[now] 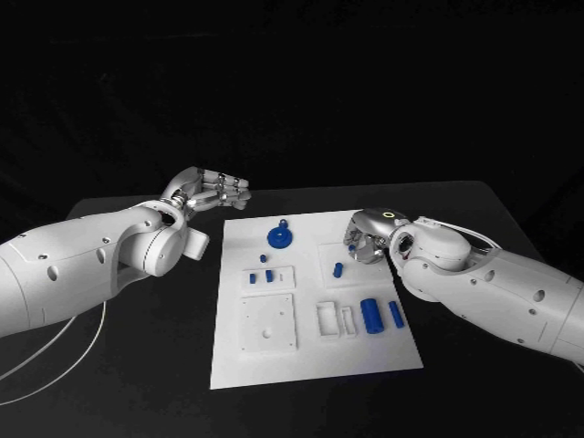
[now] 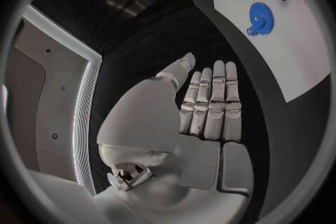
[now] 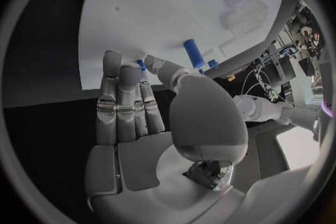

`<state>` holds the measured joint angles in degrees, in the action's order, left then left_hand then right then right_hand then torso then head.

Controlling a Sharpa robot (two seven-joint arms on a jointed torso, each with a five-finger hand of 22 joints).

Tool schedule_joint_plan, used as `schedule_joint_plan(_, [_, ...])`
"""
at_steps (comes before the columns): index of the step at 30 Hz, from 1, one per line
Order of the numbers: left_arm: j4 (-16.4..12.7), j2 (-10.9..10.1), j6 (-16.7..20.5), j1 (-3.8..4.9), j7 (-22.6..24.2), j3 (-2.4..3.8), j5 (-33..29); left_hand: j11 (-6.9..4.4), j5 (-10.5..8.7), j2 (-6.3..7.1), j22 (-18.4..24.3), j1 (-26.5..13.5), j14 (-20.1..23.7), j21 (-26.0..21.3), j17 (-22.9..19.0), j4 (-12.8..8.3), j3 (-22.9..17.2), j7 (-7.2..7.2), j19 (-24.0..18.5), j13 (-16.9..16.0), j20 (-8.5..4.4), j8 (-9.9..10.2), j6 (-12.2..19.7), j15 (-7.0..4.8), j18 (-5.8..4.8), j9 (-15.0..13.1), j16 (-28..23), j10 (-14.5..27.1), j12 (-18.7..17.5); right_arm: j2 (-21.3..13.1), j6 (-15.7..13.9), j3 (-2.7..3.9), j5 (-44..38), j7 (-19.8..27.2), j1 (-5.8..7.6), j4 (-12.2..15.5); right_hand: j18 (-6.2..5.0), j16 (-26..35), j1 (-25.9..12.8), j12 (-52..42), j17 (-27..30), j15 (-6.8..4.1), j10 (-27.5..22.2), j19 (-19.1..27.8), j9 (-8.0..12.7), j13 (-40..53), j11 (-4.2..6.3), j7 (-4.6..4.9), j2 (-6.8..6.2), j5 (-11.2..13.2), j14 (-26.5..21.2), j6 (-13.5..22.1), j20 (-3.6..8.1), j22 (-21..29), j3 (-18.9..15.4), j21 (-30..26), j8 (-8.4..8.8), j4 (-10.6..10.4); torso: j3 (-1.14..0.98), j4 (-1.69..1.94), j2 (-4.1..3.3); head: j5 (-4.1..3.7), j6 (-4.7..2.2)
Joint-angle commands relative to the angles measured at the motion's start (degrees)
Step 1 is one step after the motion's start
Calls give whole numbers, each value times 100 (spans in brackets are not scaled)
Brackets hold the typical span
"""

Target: Assemble the parts on the task board

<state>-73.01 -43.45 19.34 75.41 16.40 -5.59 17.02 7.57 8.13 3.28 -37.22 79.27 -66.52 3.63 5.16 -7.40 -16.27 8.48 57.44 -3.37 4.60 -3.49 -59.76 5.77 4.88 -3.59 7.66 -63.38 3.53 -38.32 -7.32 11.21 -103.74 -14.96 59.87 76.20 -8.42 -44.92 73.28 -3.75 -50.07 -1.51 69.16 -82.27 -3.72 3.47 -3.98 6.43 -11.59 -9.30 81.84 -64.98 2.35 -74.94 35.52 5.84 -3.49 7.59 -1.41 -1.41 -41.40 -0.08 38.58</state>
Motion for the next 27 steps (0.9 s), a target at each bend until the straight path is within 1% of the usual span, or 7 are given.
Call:
schedule_joint_plan(1, [-16, 11, -69, 12, -38, 7, -52, 13, -42, -8, 63, -49, 30, 24, 7, 10, 43, 4, 22, 0, 32, -14, 68, 32, -15, 0, -21, 25, -19, 44, -74, -44, -133, 18, -26, -24, -27, -20, -18, 35, 5, -12, 110, 32, -7, -9, 16, -11, 54, 50, -3, -89, 20, -133, 57, 45, -18, 7, 1, -1, -3, 8, 13])
schedule_joint_plan(10, [-13, 17, -134, 12, -100, 7, -52, 16, -66, -20, 306, -41, 43, 31, 16, 37, 92, 8, 72, 0, 33, -15, 93, 32, -18, 1, -2, 33, -19, 89, -49, -103, -179, 26, -47, -67, 18, -13, 33, 28, -3, -76, 430, 83, -35, 3, 119, -86, 165, 78, -2, -364, 71, -132, -49, 139, -29, 83, 6, -1, 2, 13, 27])
schedule_joint_plan(12, [-14, 17, -153, 12, -117, 7, -51, 16, -71, -23, 363, -39, 44, 34, 17, 42, 100, 11, 85, 0, 33, -15, 105, 32, -20, 1, 0, 33, -19, 93, -32, -109, -217, 13, -50, -81, 34, -12, 117, 18, -7, -131, 622, 87, -65, 13, 175, -120, 220, 79, 2, -514, 115, -142, -89, 171, -53, 156, 6, -1, 4, 7, 33])
schedule_joint_plan(18, [-16, 7, -207, 12, -155, 7, -50, 17, -85, -21, 416, -38, 45, 35, 18, 50, 113, 13, 95, 0, 34, -15, 113, 33, -21, 1, 2, 37, -18, 129, -49, -150, -420, -27, -65, -140, 96, 9, 207, 13, -14, -193, 951, 140, -127, 30, 279, -198, 336, 163, 8, -822, 192, -144, -190, 282, -58, 320, 0, -6, 5, 11, 29])
schedule_joint_plan(21, [-11, 5, -223, 12, -178, 7, -17, 17, -97, -30, 512, -36, 45, 38, 20, 58, 128, 14, 116, 0, 34, -16, 118, 33, -25, 0, 6, 33, -19, 148, -179, -175, -573, -63, -76, -166, 134, 30, 200, 25, -20, -204, 1001, 182, -154, 24, 292, -209, 393, 311, 21, -881, 225, -140, -164, 367, -19, 386, -5, 3, 1, 18, 28])
schedule_joint_plan(25, [-8, 1, -240, 12, -212, 7, 143, 16, -107, 22, 555, -59, 42, 34, 22, 59, 182, 16, 129, -1, 39, -16, 150, 35, -29, 0, 9, 32, -18, 157, -363, -193, -753, -106, -87, -186, 145, 54, 175, 26, -32, -212, 1032, 249, -175, 23, 297, -221, 382, 420, 39, -914, 240, -139, -50, 502, -19, 436, 0, 3, 1, 8, 41])
schedule_joint_plan(27, [-9, -2, -246, 12, -222, 7, 193, 14, -111, 3, 673, -29, 42, 32, 26, 69, 239, 14, 157, 0, 40, -10, 147, 34, -29, 3, 8, 33, -21, 158, -515, -199, -822, -124, -91, -196, 149, 63, 178, 27, -36, -221, 1049, 267, -180, 23, 302, -226, 374, 472, 51, -930, 252, -137, 5, 559, -17, 443, 2, -2, -1, 16, 39])
